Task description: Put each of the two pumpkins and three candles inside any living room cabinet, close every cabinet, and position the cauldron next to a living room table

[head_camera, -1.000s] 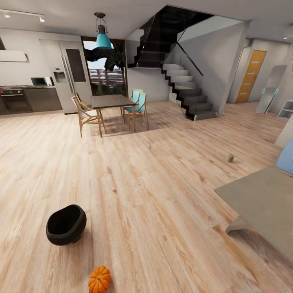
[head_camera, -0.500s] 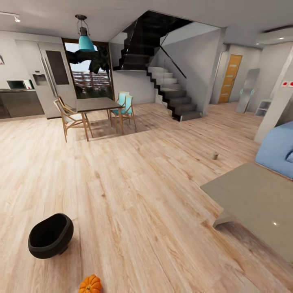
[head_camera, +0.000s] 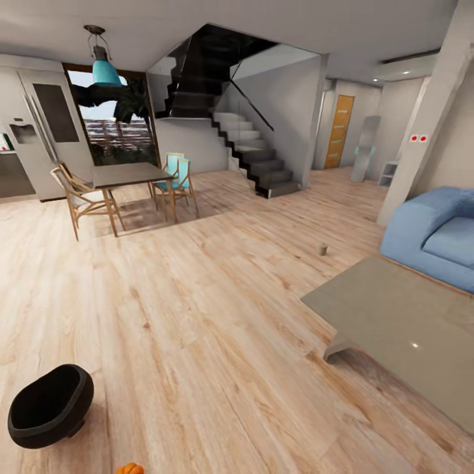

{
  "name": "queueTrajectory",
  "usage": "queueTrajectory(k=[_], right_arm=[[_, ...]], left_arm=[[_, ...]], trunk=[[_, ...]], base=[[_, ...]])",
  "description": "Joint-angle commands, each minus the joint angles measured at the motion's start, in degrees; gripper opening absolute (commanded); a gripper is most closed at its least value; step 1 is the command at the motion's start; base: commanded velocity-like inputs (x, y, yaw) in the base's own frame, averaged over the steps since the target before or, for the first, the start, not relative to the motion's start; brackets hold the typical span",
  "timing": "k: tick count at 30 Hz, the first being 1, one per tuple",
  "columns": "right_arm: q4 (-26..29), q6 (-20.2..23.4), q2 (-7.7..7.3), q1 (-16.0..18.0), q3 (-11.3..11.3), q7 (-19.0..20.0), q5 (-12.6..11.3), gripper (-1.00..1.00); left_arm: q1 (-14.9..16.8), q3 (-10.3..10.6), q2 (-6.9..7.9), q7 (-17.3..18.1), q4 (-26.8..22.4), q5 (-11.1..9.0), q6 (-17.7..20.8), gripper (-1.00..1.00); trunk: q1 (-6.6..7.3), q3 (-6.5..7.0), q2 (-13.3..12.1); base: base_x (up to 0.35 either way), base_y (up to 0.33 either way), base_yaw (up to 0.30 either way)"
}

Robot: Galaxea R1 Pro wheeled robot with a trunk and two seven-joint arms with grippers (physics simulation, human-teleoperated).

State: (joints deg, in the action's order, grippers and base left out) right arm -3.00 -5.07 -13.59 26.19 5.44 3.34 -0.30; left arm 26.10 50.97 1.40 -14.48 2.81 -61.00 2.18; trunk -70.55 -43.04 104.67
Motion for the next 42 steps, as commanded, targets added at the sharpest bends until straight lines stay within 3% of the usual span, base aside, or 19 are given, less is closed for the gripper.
queueTrajectory(k=[1,30,42], right_arm=[[0.00,0.04,0.02,0.00,0.00,0.00,-0.02,1.00],[-0.08,0.41,0.05,0.00,-0.01,-0.08,-0.14,1.00],[-0.08,0.41,0.05,0.00,-0.08,-0.09,-0.14,1.00]], left_arm=[[0.00,0.00,0.00,-0.01,0.00,0.00,-0.01,1.00],[0.00,0.00,0.00,0.06,-0.09,0.09,-0.06,1.00],[0.00,0.00,0.03,0.07,-0.06,0.18,-0.07,1.00]], trunk=[[0.00,0.00,0.00],[0.00,-2.19,0.00],[0.00,-3.16,0.00]], base=[[0.000,0.000,-0.235],[0.002,0.000,-0.163],[0.265,0.000,-0.155]])
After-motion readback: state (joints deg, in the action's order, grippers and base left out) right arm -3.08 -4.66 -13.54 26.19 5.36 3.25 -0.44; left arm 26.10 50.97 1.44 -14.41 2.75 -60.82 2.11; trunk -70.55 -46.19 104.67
